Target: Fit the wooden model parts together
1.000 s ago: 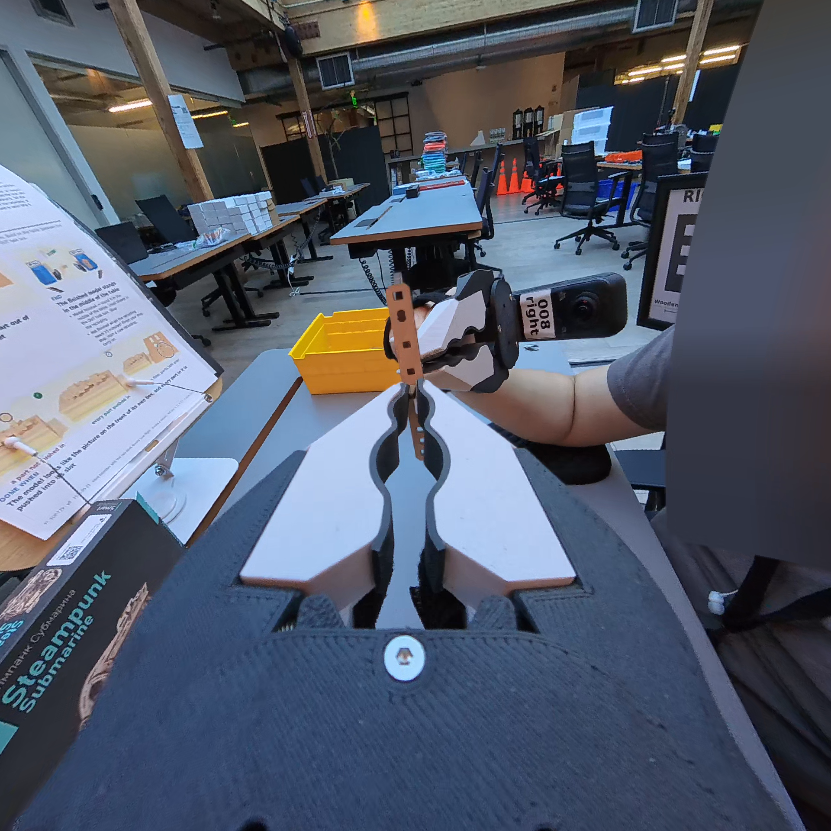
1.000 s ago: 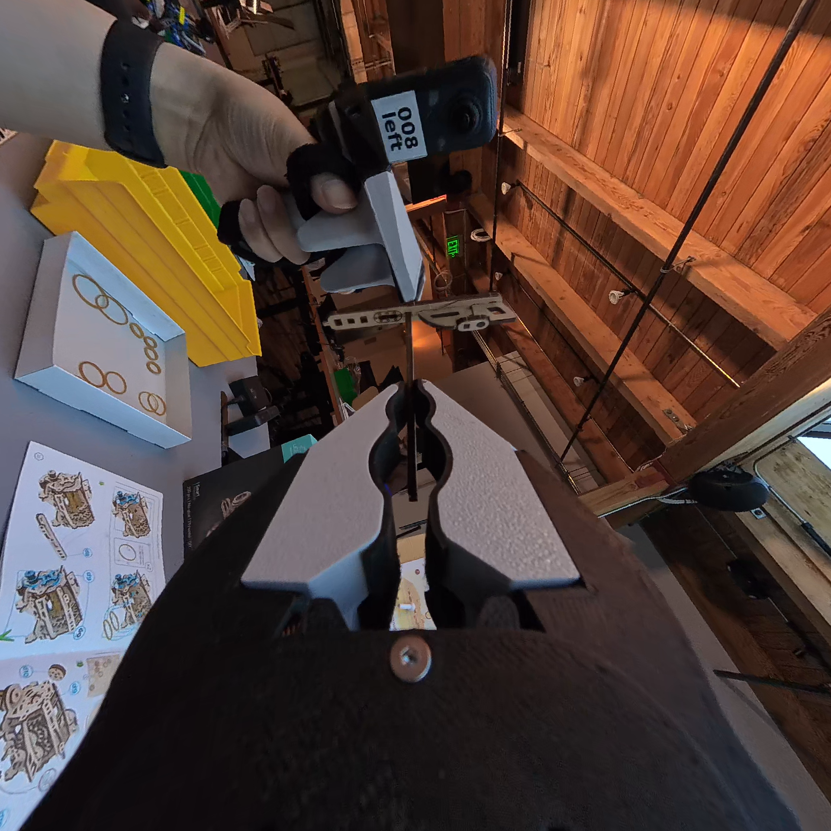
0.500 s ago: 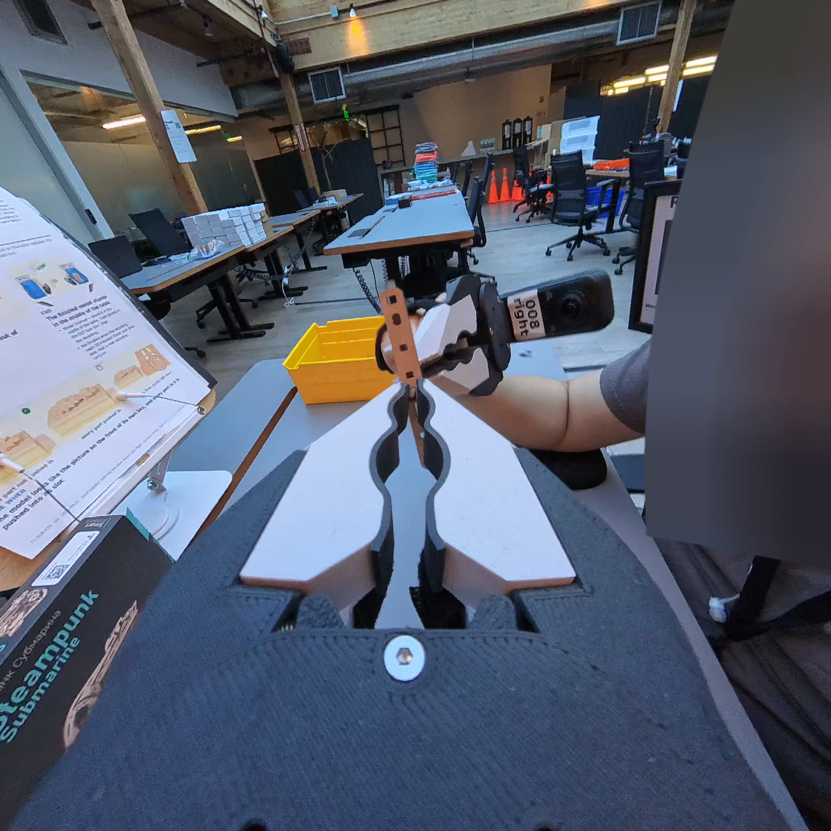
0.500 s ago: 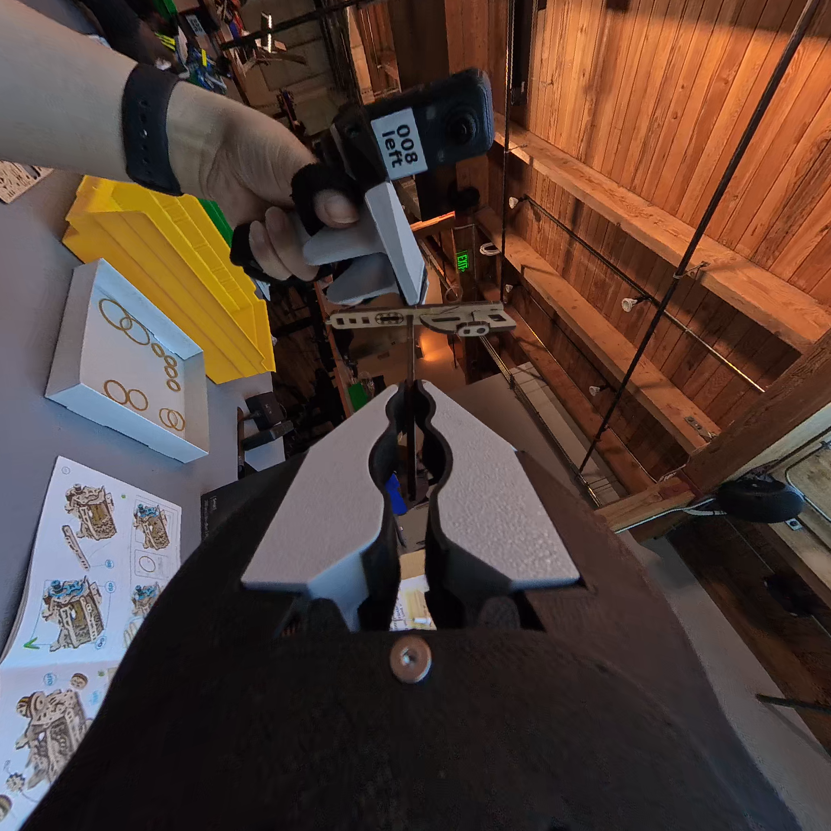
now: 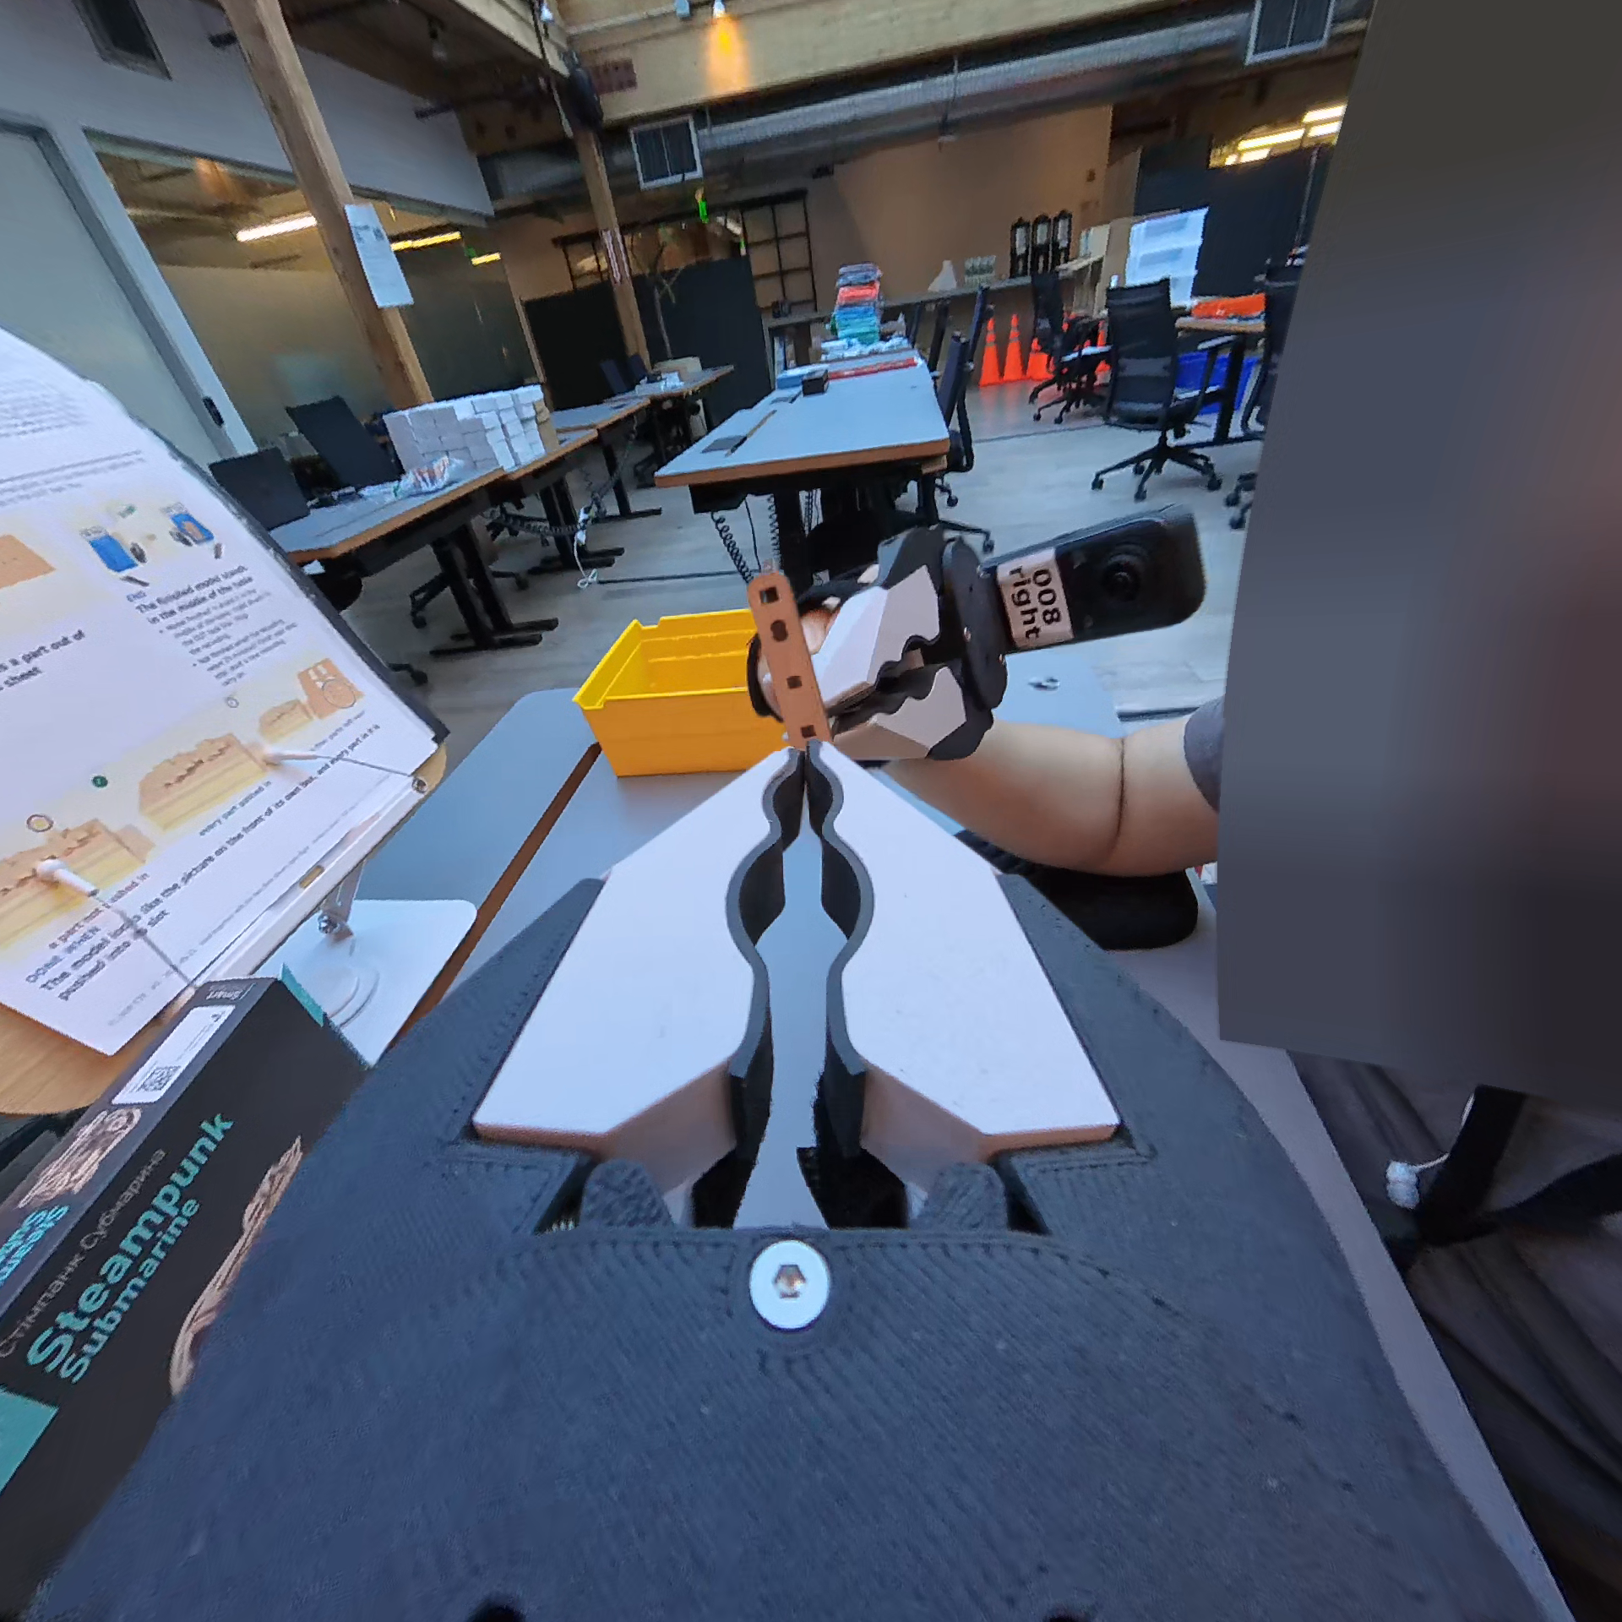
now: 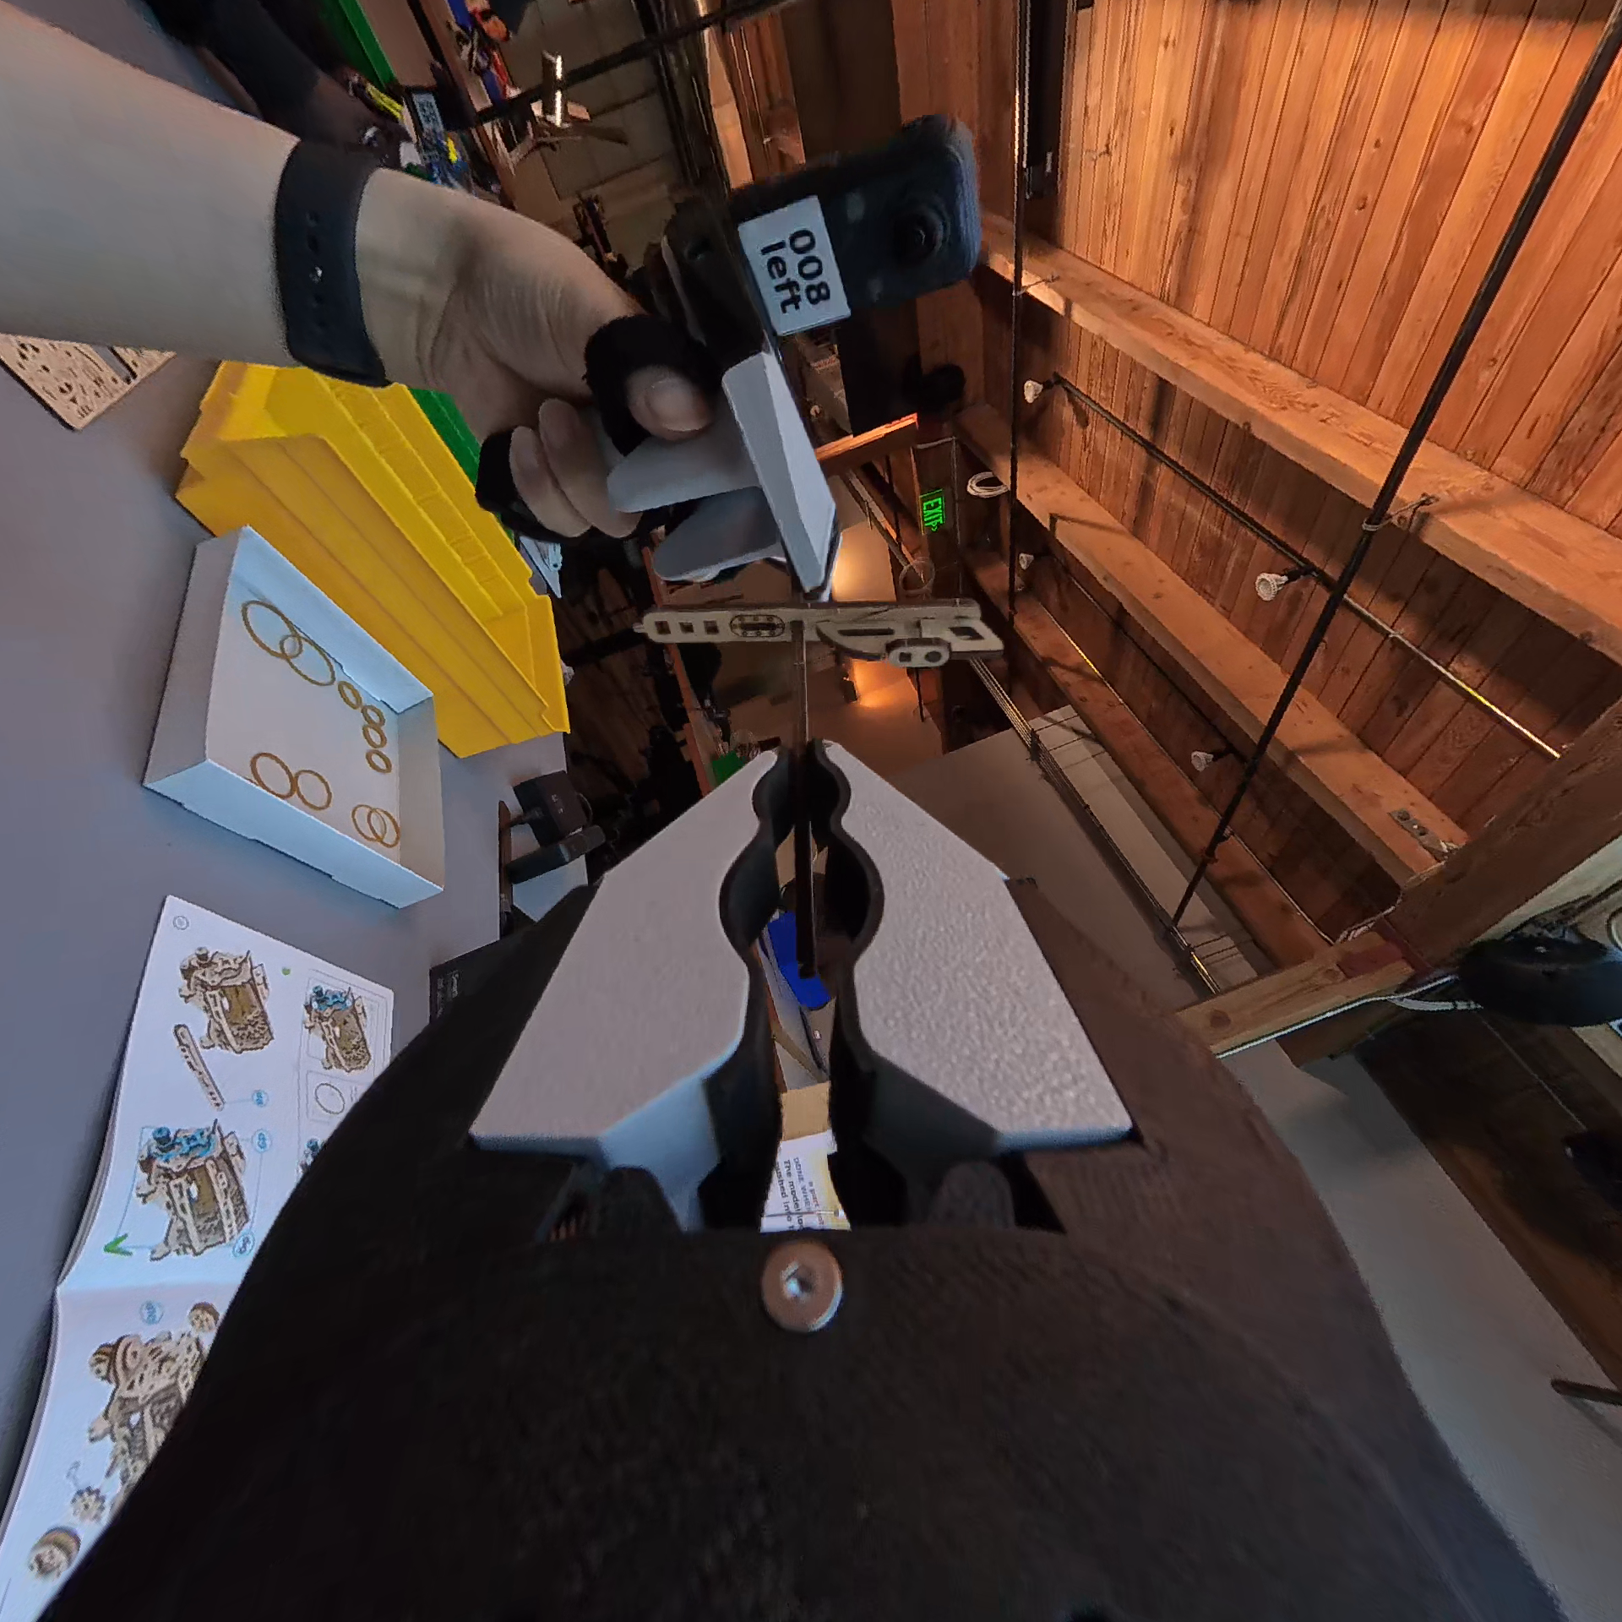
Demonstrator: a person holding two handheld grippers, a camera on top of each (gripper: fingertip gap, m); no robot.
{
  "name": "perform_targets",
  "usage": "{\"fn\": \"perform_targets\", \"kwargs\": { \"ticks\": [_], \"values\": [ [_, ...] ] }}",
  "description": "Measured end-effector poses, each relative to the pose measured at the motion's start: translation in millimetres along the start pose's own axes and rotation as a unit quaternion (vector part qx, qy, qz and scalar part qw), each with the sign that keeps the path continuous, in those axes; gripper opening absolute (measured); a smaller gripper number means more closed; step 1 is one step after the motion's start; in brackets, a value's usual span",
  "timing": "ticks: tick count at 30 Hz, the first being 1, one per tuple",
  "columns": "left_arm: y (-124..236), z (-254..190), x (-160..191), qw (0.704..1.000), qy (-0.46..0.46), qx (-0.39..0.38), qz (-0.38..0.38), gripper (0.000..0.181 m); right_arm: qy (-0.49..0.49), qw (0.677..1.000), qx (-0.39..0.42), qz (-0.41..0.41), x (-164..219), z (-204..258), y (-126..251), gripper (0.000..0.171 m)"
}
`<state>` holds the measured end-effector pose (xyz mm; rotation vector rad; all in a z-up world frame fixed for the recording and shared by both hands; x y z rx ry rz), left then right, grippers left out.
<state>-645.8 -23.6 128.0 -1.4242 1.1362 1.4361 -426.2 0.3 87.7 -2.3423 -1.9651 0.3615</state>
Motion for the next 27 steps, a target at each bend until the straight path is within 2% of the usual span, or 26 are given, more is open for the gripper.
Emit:
{"fn": "perform_targets", "kwargs": {
  "ticks": [12, 16, 19, 27],
  "values": [
    [1.1, -1.1, -0.5, 1.0, 0.01, 0.016, -0.004, 0.0, -0.013, 1.0, -0.003, -0.006, -2.5, -1.3, -0.8, 0.001],
    [0.3, 0.1, 1.0, 1.0, 0.016, 0.009, 0.015, 0.011, -0.008, 1.0, 0.001, -0.003, -2.0, -2.3, -0.2, 0.002],
    [0.6, -0.4, -0.1, 1.0, 0.016, 0.013, 0.004, 0.001, -0.019, 1.0, 0.005, -0.011, -2.8, -5.3, 1.4, 0.002],
    [-6.1, -2.2, 0.4, 0.999, 0.019, 0.029, 0.0, 0.003, -0.003, 1.0, -0.004, 0.004, -3.3, -2.2, -0.8, 0.001]
  ]
}}
Point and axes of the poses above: each gripper's, where its closed fingertips meet, y back along the fingers, x out of its underside, z = x × y across the jaws, the point moved 10 cm from there along y, back along the fingers, and after that the axes turned 10 degrees about y, right-handed, at the moved point
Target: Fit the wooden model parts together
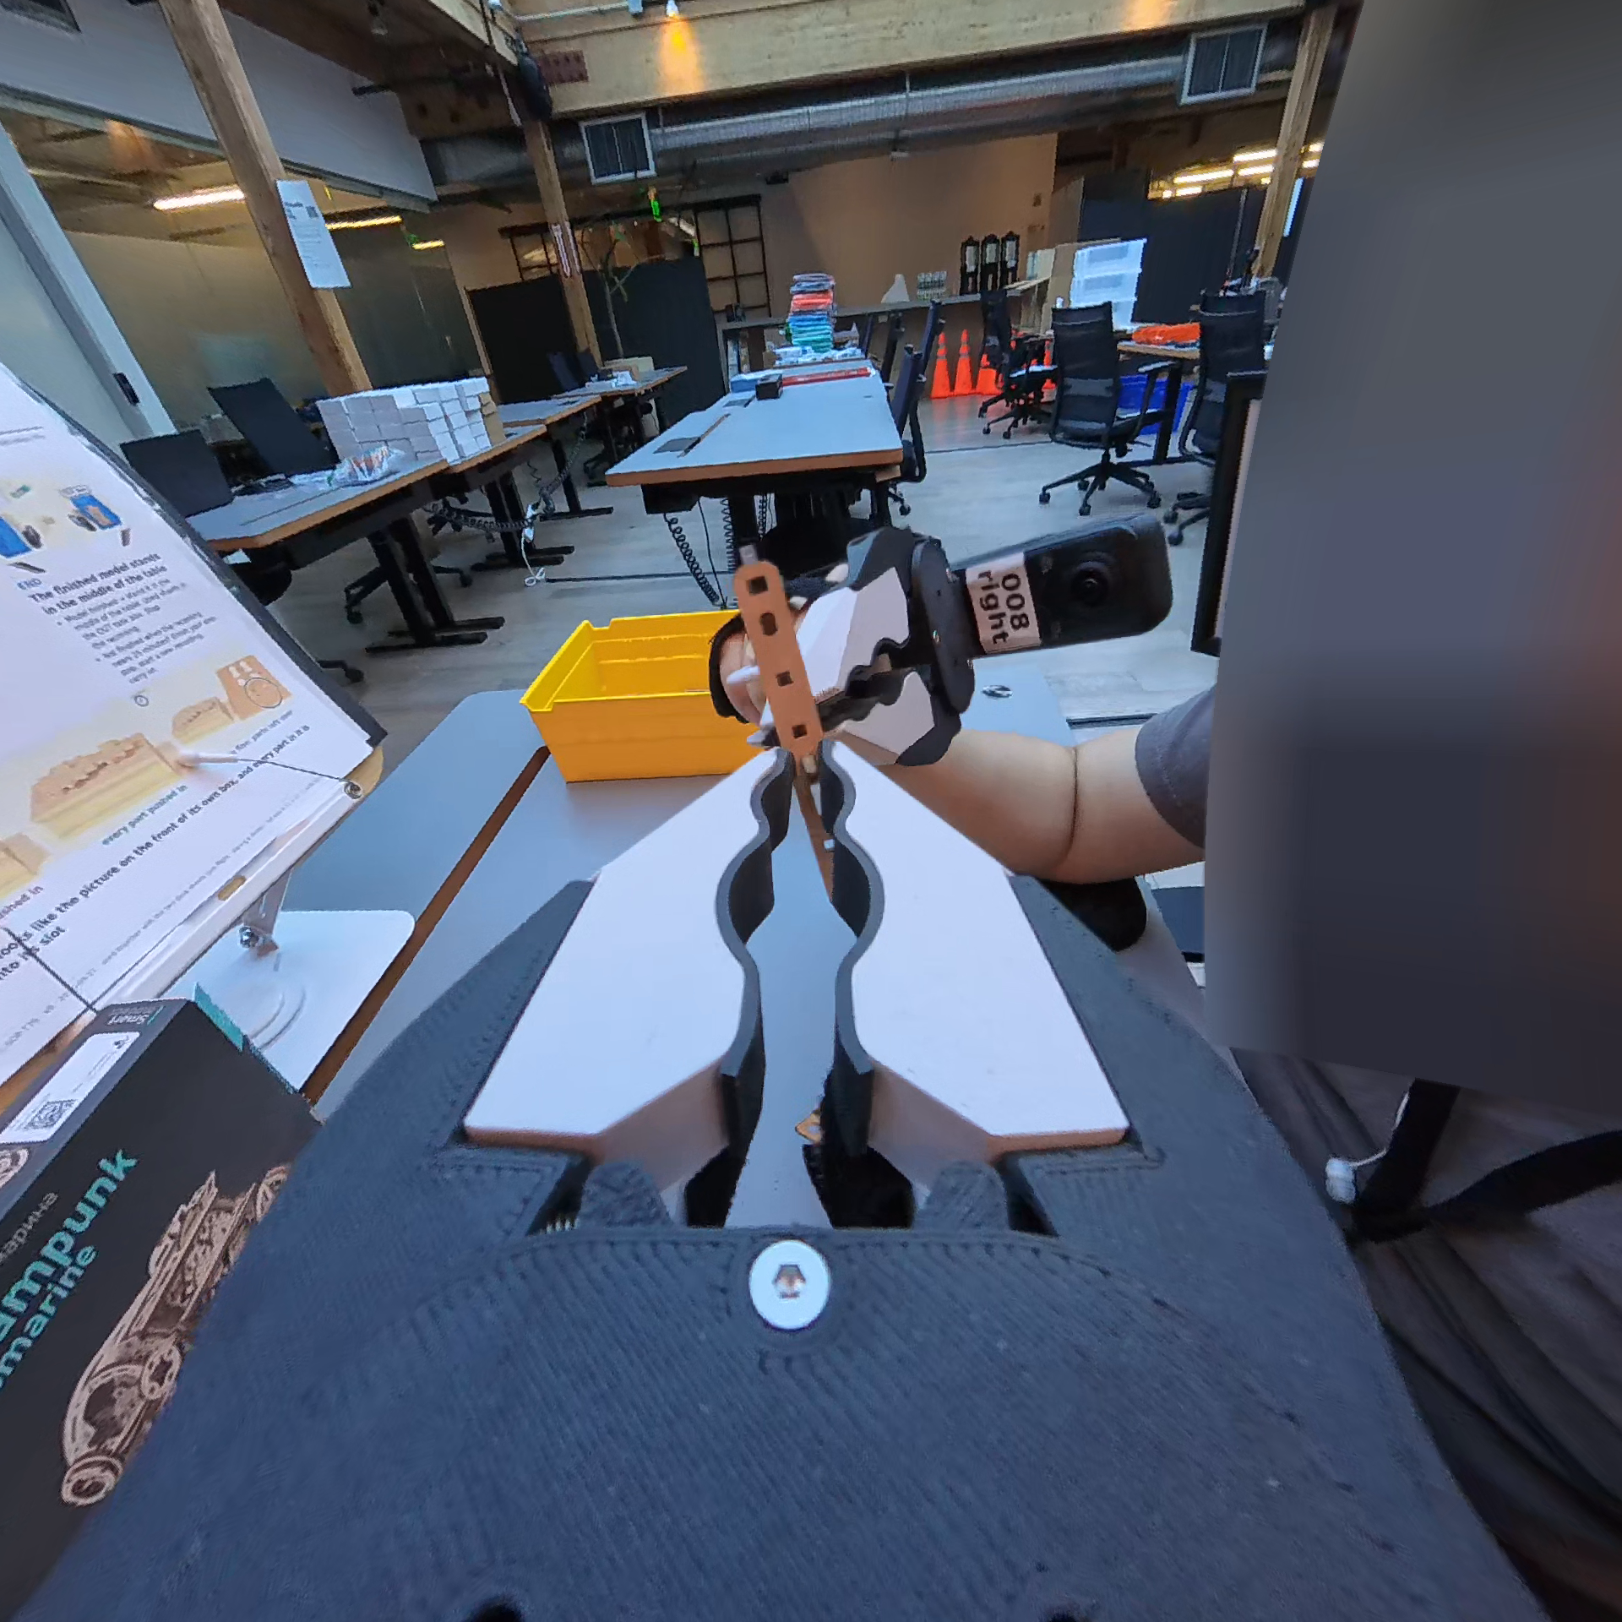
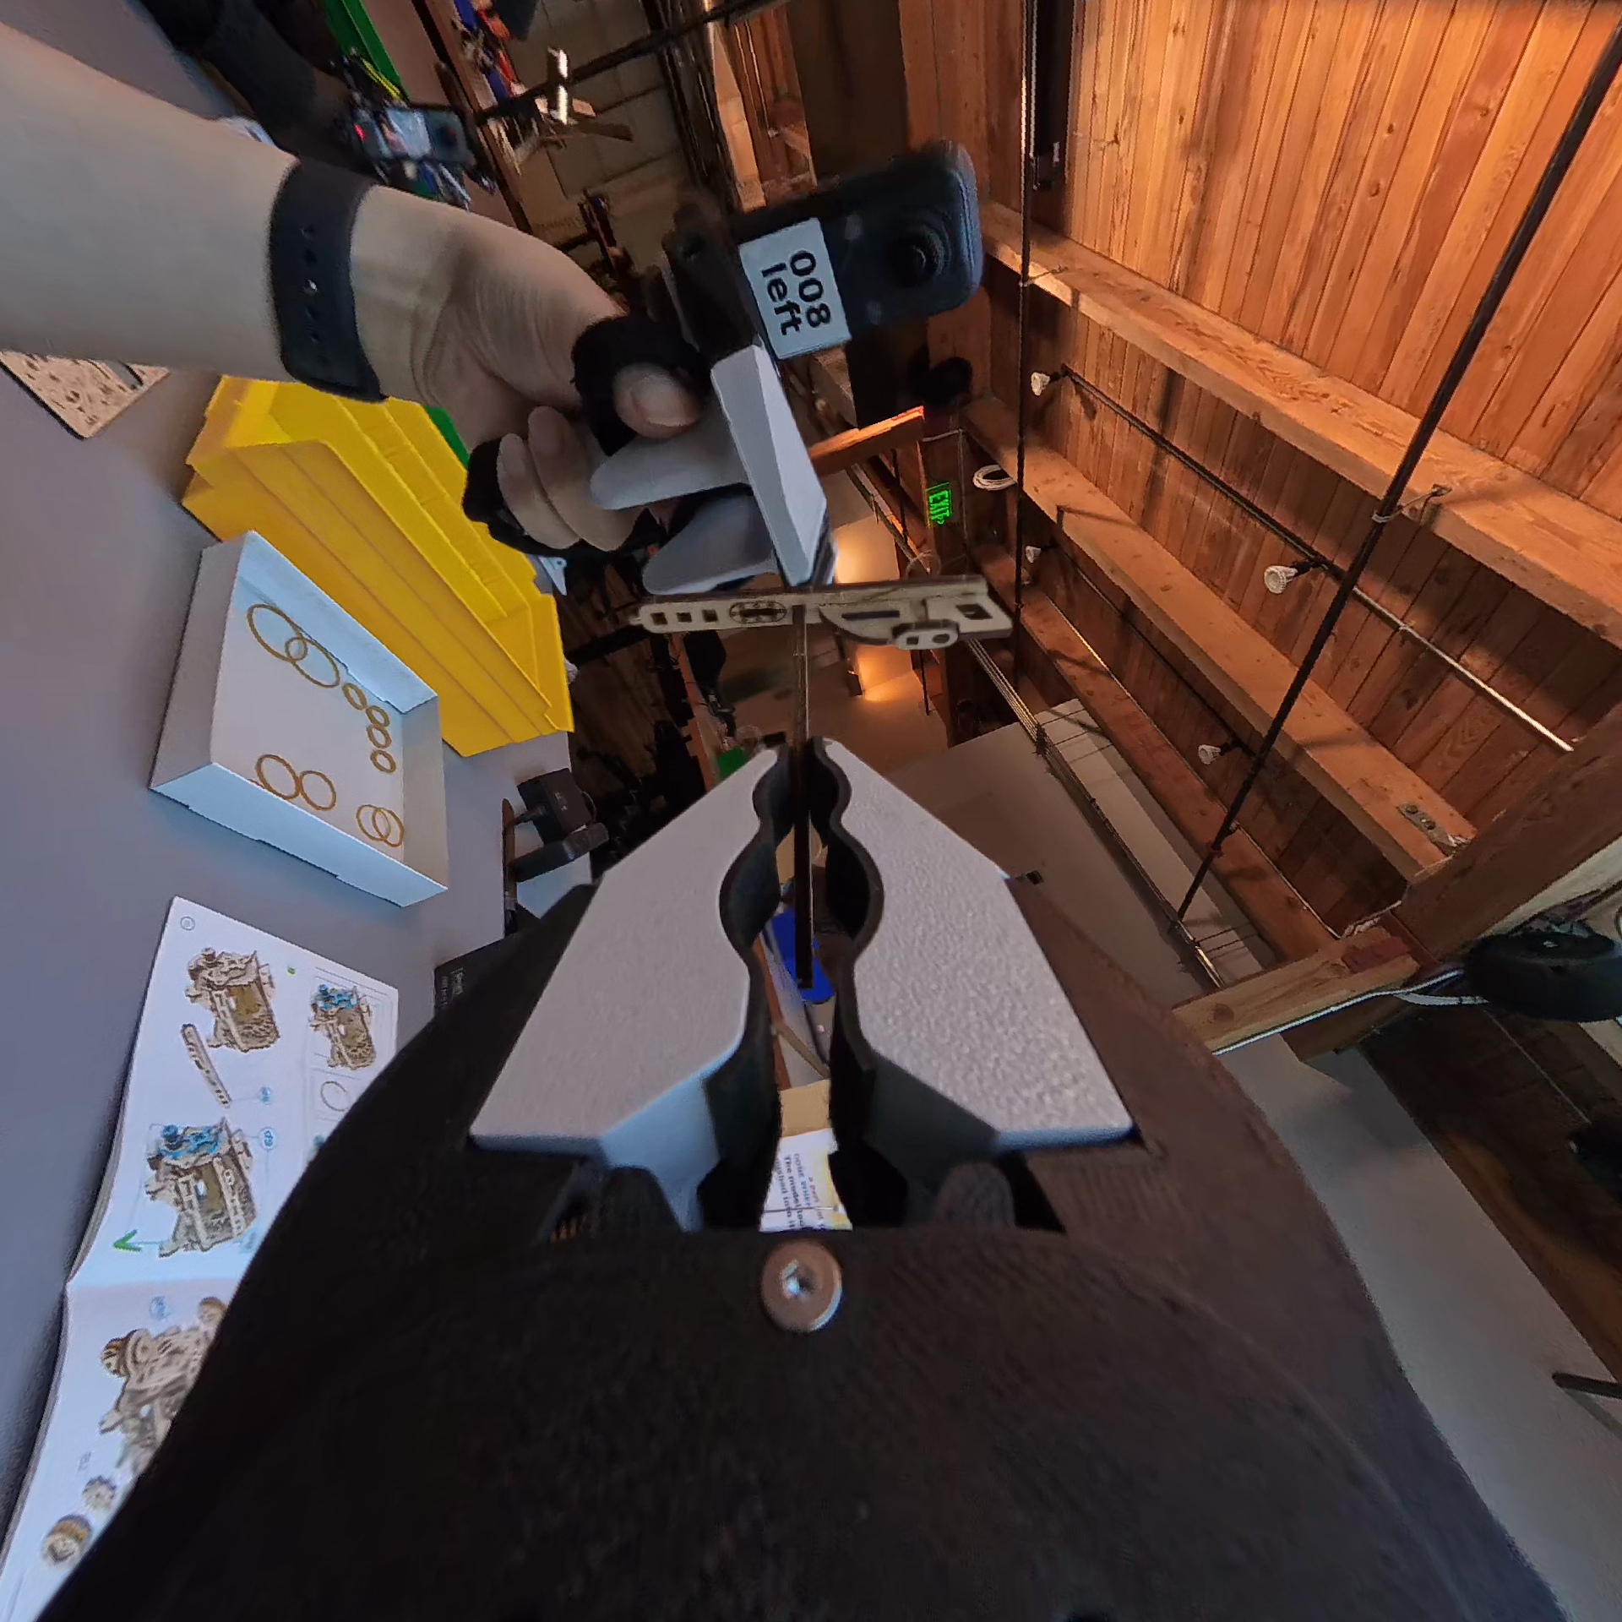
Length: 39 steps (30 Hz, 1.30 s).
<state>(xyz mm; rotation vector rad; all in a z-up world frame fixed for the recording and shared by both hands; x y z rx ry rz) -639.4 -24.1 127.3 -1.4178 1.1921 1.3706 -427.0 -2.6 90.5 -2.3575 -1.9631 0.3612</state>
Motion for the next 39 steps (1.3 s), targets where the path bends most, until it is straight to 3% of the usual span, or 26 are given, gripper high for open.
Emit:
{"fn": "perform_targets", "kwargs": {
  "ticks": [39],
  "values": [
    [0.6, 9.6, 3.2, 1.0, 0.021, -0.014, 0.011, 0.001, 0.017, 0.999, -0.023, 0.022, 7.0, 2.5, 0.5, 0.001]
  ]
}}
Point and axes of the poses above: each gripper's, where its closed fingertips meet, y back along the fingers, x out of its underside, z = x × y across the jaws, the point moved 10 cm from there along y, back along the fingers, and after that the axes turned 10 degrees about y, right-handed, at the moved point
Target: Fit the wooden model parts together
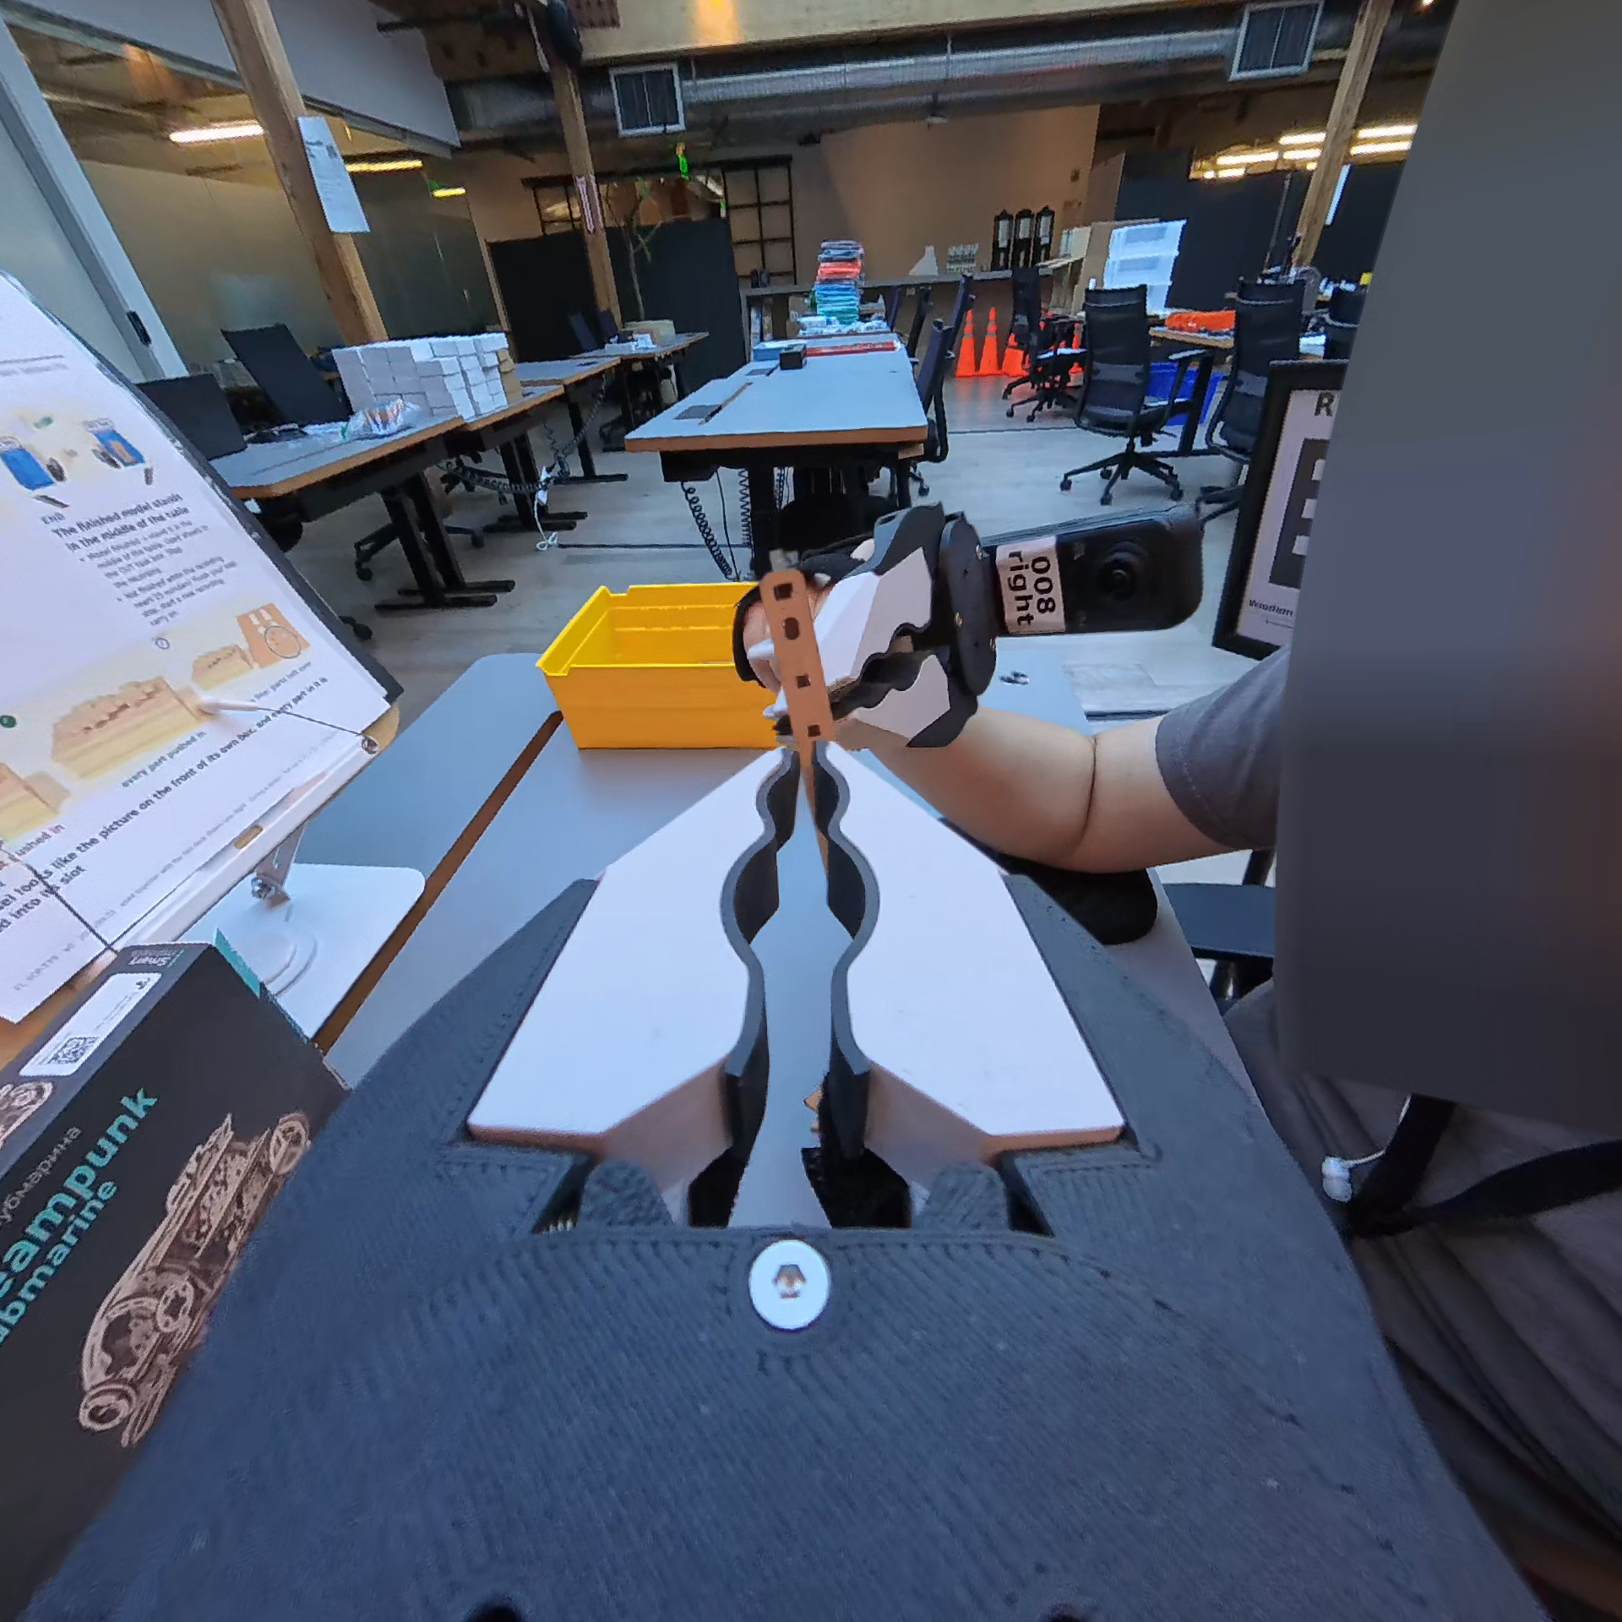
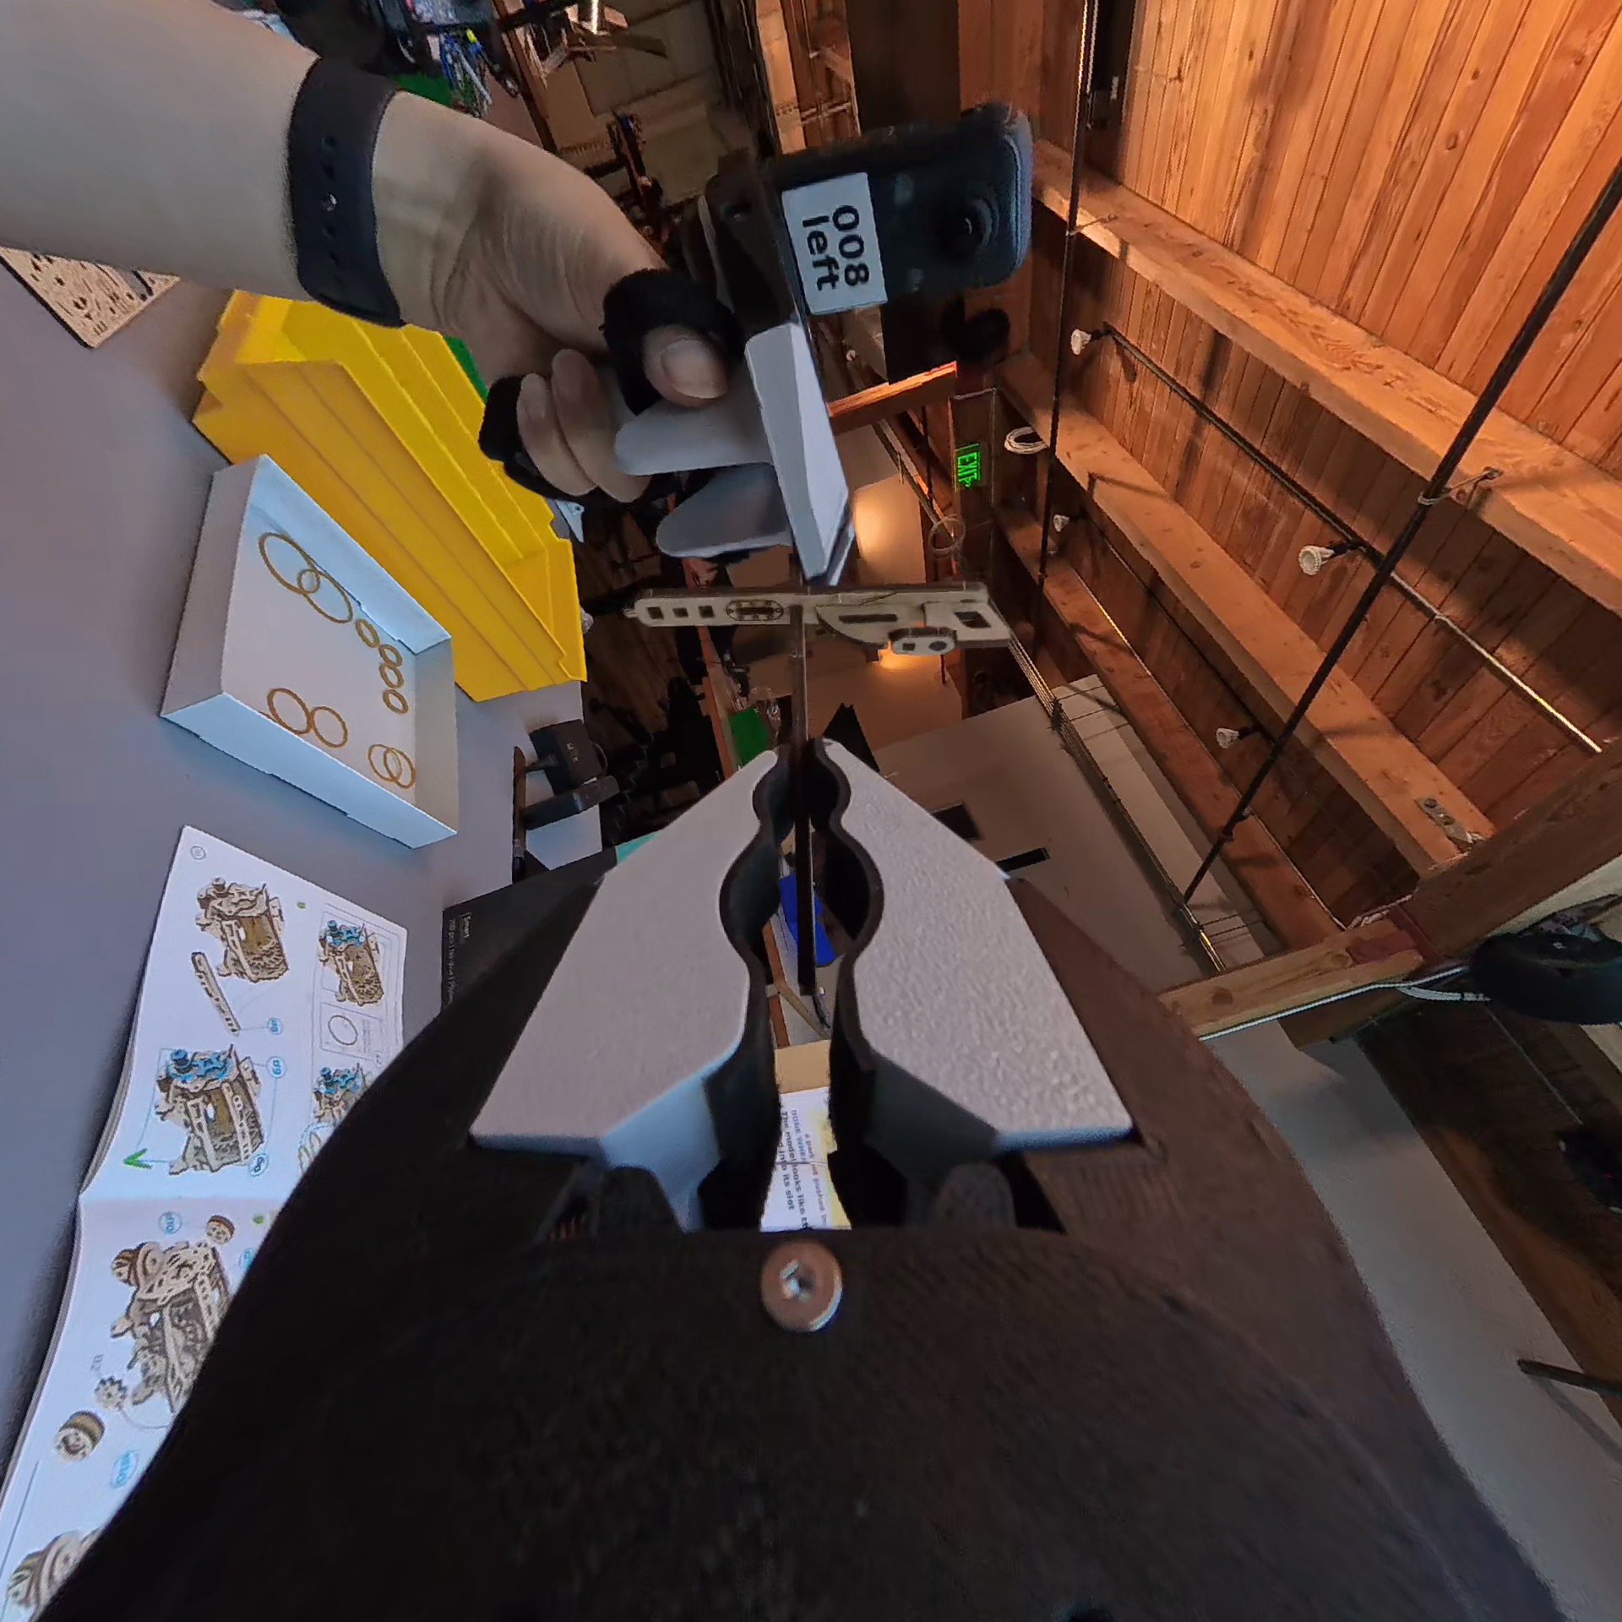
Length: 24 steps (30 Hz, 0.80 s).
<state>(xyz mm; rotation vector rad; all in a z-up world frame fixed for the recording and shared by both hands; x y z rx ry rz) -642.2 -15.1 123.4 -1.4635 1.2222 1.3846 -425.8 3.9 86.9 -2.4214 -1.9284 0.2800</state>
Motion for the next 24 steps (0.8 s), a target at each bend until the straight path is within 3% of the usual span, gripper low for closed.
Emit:
{"fn": "perform_targets", "kwargs": {
  "ticks": [24],
  "values": [
    [-3.1, -1.3, -0.4, 1.0, -0.016, -0.023, -0.001, 0.003, -0.023, 0.999, -0.002, 0.029, 3.9, -2.3, -3.7, 0.0]
  ]
}}
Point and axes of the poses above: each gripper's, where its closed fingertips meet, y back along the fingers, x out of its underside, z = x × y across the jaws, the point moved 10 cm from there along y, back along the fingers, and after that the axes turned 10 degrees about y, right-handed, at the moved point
